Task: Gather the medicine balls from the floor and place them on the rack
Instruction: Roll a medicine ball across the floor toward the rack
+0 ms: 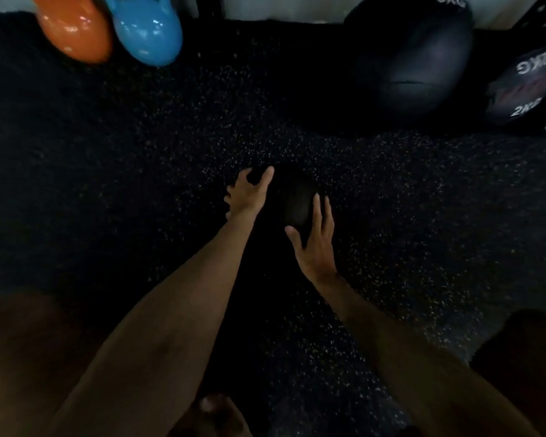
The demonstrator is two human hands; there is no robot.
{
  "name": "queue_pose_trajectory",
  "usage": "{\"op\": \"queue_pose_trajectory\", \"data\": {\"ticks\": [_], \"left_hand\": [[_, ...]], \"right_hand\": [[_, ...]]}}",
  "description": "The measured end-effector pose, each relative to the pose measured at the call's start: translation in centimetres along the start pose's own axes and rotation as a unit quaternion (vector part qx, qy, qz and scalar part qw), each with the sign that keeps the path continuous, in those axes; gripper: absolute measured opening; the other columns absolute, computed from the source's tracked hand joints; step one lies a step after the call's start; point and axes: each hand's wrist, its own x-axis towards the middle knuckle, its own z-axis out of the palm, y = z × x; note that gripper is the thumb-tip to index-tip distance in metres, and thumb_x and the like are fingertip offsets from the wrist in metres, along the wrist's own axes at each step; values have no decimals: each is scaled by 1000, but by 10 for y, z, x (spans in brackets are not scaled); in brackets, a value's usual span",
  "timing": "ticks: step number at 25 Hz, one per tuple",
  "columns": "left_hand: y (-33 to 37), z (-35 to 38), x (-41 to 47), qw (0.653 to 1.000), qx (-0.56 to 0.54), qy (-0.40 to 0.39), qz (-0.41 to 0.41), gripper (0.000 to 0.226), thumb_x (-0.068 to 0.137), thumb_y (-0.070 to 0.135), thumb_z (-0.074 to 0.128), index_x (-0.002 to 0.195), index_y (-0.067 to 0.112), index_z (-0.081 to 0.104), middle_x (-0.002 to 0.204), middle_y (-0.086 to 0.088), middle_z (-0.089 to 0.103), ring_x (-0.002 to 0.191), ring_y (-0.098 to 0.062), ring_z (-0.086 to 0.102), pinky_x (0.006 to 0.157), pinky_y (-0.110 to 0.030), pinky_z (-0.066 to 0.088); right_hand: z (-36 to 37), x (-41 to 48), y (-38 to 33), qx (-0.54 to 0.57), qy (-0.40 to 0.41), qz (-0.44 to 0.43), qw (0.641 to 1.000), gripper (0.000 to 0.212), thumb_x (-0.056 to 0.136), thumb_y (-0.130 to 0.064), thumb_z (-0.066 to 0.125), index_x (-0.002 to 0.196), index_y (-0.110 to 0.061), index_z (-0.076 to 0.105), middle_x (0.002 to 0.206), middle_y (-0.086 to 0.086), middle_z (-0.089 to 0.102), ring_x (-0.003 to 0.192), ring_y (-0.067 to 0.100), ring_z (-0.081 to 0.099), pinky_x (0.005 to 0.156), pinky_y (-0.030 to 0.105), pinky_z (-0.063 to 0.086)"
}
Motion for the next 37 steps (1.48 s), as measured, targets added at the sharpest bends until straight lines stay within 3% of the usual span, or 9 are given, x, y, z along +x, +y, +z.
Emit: {"op": "queue_pose_trajectory", "data": {"ticks": [3, 8, 11, 16, 18, 22, 27, 32, 37], "left_hand": [[8, -10, 22, 999, 12, 26, 41, 68, 94, 73, 31, 147, 31, 42, 152, -12, 40, 138, -35, 36, 110, -62, 32], [-25, -25, 7, 970, 62, -18, 233, 82, 94, 70, 40, 158, 39, 0, 167, -6, 0, 153, -29, 6, 120, -51, 16], [-31, -26, 24, 961, 81, -44, 261, 87, 91, 73, 43, 155, 45, -8, 167, -3, -7, 154, -28, 2, 118, -59, 19], [21, -29, 61, 978, 59, -48, 192, 81, 91, 73, 41, 157, 43, 4, 167, -12, 5, 152, -35, 9, 112, -67, 29], [43, -30, 76, 981, 72, -56, 170, 80, 91, 74, 39, 157, 44, 6, 166, -14, 7, 151, -37, 11, 112, -66, 26], [84, -31, 112, 991, 43, -62, 107, 78, 91, 75, 37, 157, 40, 14, 165, -14, 14, 150, -38, 16, 114, -63, 26], [61, -27, 122, 968, 48, -29, 246, 84, 94, 64, 42, 160, 31, 3, 166, -15, 3, 152, -36, 7, 119, -56, 23], [98, -24, 161, 974, 36, -41, 219, 85, 94, 63, 48, 158, 39, -1, 167, -10, -2, 153, -32, 0, 115, -56, 26], [169, -28, 217, 993, 11, -32, 115, 79, 91, 67, 51, 157, 38, 16, 162, -12, 16, 149, -37, 13, 114, -54, 28]], "right_hand": [[10, 46, -29, -29, 35, 31, 998, 85, 90, -74, 38, 159, -32, 14, 167, 4, 8, 153, 27, 10, 120, 55, 25], [11, 137, -68, -16, 19, 178, 984, 72, 95, -71, 34, 157, -37, 22, 166, 4, 17, 152, 30, 13, 118, 62, 21], [6, 180, -83, -46, -19, 243, 969, 73, 97, -71, 24, 159, -34, 16, 166, 9, 16, 152, 35, 11, 119, 62, 16], [24, 121, -77, -96, 0, 93, 991, 79, 99, -62, 38, 159, -34, -5, 168, 2, -11, 155, 30, -8, 124, 50, 7], [29, 108, -66, -107, -6, 78, 991, 85, 99, -59, 43, 158, -36, -14, 166, 0, -22, 154, 28, -12, 125, 50, 5], [25, 160, -71, -108, 9, 65, 992, 81, 100, -57, 43, 160, -31, -5, 167, 8, -13, 155, 31, -7, 125, 52, 6], [21, 251, -84, -137, 9, 103, 985, 77, 97, -66, 34, 160, -34, 3, 168, 13, 4, 150, 46, 9, 119, 63, 20], [8, 348, -96, -93, -27, 166, 981, 72, 96, -72, 26, 159, -39, 11, 168, 7, 9, 147, 52, 13, 116, 67, 19], [18, 317, -61, -59, 49, 1, 997, 72, 99, -62, 38, 160, -30, 14, 168, 7, 6, 154, 31, 7, 122, 53, 21]]}}
